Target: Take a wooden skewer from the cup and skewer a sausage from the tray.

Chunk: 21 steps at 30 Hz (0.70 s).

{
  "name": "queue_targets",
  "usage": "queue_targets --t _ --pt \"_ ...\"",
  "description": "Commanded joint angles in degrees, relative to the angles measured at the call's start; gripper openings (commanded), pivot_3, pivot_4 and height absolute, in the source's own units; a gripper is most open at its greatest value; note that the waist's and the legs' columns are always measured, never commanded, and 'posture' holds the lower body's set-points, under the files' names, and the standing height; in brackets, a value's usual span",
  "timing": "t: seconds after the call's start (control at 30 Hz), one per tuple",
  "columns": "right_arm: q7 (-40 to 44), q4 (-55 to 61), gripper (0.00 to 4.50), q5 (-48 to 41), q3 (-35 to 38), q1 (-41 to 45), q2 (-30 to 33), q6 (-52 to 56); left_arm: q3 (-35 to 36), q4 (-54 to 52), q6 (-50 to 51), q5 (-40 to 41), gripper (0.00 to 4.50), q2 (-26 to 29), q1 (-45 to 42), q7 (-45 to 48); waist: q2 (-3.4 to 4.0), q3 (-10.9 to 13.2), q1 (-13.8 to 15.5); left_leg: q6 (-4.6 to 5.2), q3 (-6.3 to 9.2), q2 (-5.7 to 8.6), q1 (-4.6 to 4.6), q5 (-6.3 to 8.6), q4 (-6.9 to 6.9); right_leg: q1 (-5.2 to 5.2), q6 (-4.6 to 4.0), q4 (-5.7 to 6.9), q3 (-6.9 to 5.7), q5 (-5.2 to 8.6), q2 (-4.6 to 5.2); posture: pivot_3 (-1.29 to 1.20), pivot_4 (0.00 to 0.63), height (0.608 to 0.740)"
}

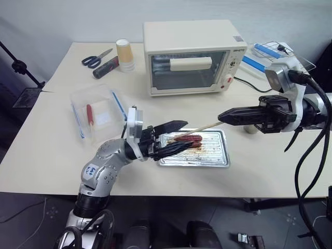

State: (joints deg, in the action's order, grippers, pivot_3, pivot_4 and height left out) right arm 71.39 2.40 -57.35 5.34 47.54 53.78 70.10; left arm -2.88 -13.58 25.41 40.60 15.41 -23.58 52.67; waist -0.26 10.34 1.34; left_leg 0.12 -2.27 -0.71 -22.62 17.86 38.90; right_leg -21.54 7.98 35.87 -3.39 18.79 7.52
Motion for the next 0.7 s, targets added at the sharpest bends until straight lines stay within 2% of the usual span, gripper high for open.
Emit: queue_targets --t 0.03,0.27,0.3,0.43,0.53,0.6,0.7 --pt "-0.6 1.8 0.00 -1.4 2.2 0.0 -0.1 0.0 0.1 -2.2 0.0 1.5 2.15 -0.5 -0.5 0.0 0.00 0.0 0.0 0.00 0.00 0.00 0.00 0.00 0.00 0.00 0.00 0.00 0.00 0.00 0.00 0.00 0.150 0.740" --pt "-1.6 2.2 0.00 -1.7 2.2 -0.6 -0.5 -0.2 0.0 -2.2 0.2 1.5 0.16 -0.9 -0.5 -0.3 0.00 0.0 0.0 0.02 0.02 0.00 -0.03 0.01 0.03 0.00 0.00 -0.01 -0.01 0.00 0.00 0.00 0.150 0.740" --pt "-1.8 2.2 0.00 -1.9 2.3 -0.7 -0.7 -0.1 0.0 -2.3 0.3 1.5 0.04 -0.9 -0.4 -0.4 0.00 0.0 0.0 0.02 0.02 0.00 -0.03 0.01 0.03 0.00 0.00 -0.01 -0.01 0.00 0.00 0.00 0.150 0.740" --pt "-4.2 0.8 0.00 -3.4 3.5 -0.2 -1.5 2.6 0.2 -2.4 0.3 1.3 0.04 -0.8 -0.1 -0.8 0.00 0.0 0.0 0.02 0.02 0.00 -0.03 0.01 0.03 0.00 0.00 -0.02 -0.01 0.00 0.00 0.00 0.150 0.740" --pt "-4.4 0.6 0.60 -2.2 4.9 -2.2 0.6 2.1 1.9 -2.3 0.4 1.0 0.00 1.0 0.4 -1.3 0.00 0.0 0.0 0.02 0.05 -0.01 -0.05 0.01 0.03 0.00 0.00 -0.01 -0.03 0.00 0.01 0.00 0.150 0.740" --pt "-4.1 0.7 1.25 2.1 5.0 -5.6 3.2 -2.1 3.6 -2.0 -0.3 0.3 0.00 3.5 1.3 -0.8 0.00 0.0 0.1 0.03 0.08 0.00 -0.08 0.01 0.04 0.00 0.00 -0.02 -0.06 0.00 0.01 0.00 0.150 0.740" --pt "-0.1 2.3 2.19 13.8 1.9 -14.5 9.3 -16.7 7.0 -1.4 -2.5 -1.2 0.00 8.4 3.9 0.9 0.00 0.0 0.0 0.05 0.08 0.05 -0.17 0.03 0.01 -0.02 0.00 -0.09 -0.14 0.00 0.00 0.00 0.150 0.740"
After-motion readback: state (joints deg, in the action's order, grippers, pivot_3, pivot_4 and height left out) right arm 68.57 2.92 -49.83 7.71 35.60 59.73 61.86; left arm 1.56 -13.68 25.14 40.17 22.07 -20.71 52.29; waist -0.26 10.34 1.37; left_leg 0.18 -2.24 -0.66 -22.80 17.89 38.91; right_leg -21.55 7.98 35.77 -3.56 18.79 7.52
